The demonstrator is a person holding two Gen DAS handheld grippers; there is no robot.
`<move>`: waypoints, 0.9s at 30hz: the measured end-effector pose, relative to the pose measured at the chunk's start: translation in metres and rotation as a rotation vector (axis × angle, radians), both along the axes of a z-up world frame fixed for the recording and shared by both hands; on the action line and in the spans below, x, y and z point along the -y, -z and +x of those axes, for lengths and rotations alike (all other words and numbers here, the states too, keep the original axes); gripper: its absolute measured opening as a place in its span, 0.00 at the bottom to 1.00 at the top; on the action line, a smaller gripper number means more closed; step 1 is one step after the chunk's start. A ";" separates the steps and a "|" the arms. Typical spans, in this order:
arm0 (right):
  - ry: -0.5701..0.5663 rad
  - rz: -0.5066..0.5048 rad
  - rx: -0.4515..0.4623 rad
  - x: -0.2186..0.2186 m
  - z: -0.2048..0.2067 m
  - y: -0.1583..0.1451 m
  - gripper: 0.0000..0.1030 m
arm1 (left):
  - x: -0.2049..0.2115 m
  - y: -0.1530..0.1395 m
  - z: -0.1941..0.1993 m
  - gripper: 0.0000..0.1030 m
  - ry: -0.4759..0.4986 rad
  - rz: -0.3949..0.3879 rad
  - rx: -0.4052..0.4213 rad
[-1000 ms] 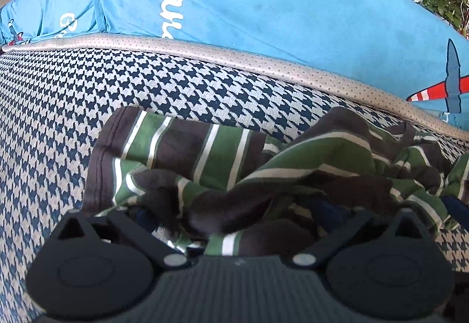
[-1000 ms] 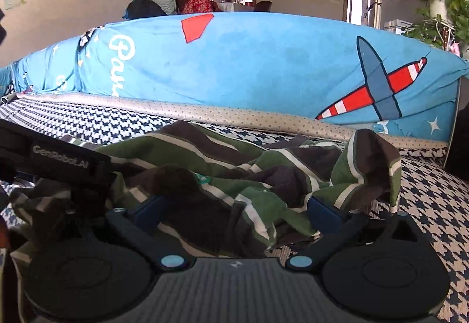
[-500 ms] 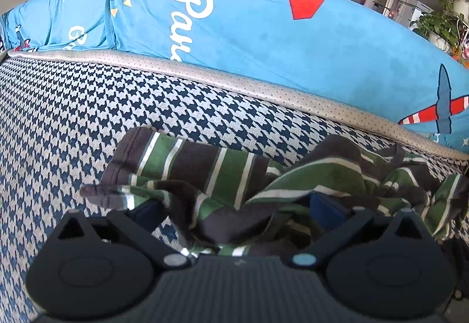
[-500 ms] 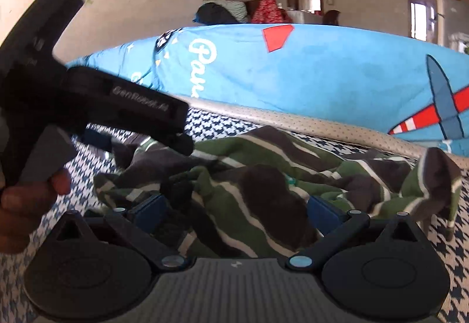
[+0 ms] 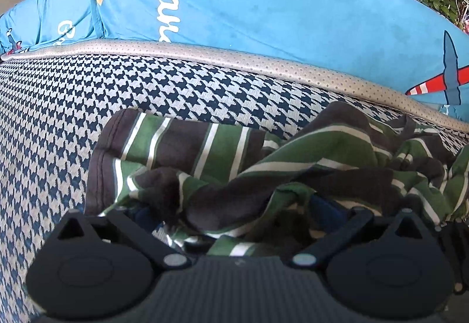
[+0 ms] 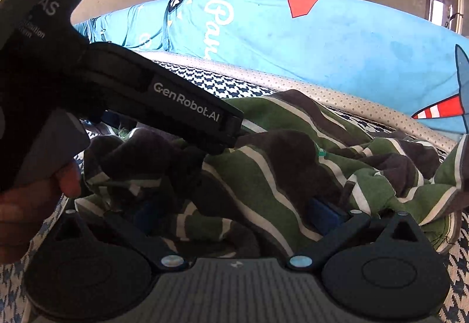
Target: Fold clothes
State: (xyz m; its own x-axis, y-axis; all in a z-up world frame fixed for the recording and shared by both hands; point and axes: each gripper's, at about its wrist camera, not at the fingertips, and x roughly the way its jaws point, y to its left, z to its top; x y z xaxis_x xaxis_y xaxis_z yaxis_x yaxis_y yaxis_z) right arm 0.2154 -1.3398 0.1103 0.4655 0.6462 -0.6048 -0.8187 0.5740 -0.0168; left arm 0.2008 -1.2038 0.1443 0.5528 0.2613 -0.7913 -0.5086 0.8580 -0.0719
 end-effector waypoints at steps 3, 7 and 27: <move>0.000 0.002 -0.003 0.000 0.000 0.001 1.00 | -0.001 0.004 0.001 1.00 -0.004 -0.011 0.000; 0.000 0.002 -0.003 -0.001 0.000 0.001 1.00 | -0.001 0.009 0.002 1.00 -0.002 -0.010 0.006; -0.002 0.000 -0.001 -0.003 0.000 0.005 1.00 | 0.014 0.018 -0.006 1.00 -0.014 0.063 0.074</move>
